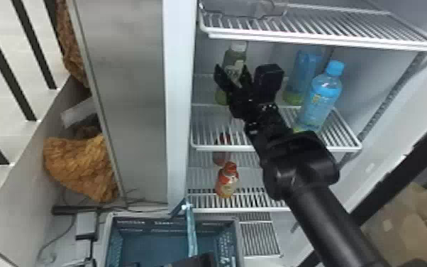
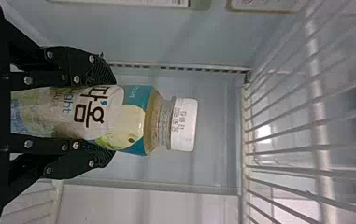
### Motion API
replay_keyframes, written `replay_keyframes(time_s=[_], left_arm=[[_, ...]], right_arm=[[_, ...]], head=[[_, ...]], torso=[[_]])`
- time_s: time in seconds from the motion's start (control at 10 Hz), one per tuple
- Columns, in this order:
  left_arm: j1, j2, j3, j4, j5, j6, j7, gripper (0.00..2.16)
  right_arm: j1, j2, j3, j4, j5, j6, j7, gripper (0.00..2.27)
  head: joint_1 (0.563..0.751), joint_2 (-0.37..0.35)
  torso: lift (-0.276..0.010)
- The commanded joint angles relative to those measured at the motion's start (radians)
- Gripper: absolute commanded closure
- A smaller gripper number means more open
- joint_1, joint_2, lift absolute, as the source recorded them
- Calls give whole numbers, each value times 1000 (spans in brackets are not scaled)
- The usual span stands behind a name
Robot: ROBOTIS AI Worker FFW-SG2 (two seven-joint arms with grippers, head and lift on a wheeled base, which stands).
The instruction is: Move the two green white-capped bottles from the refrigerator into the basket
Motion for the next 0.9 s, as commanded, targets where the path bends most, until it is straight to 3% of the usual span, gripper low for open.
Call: replay_keyframes(time_s=[0.0, 0.8], left_arm=[[6, 0, 6, -2, 3, -1, 0, 1190], [25, -1, 20, -12, 7, -1, -3, 1190]], right_arm=[[65, 0, -25, -108, 22, 23, 0, 884], [293, -6, -115, -451, 56, 119, 54, 883]], head=[[695, -140], [695, -165]], torso=[[-4], [-4]])
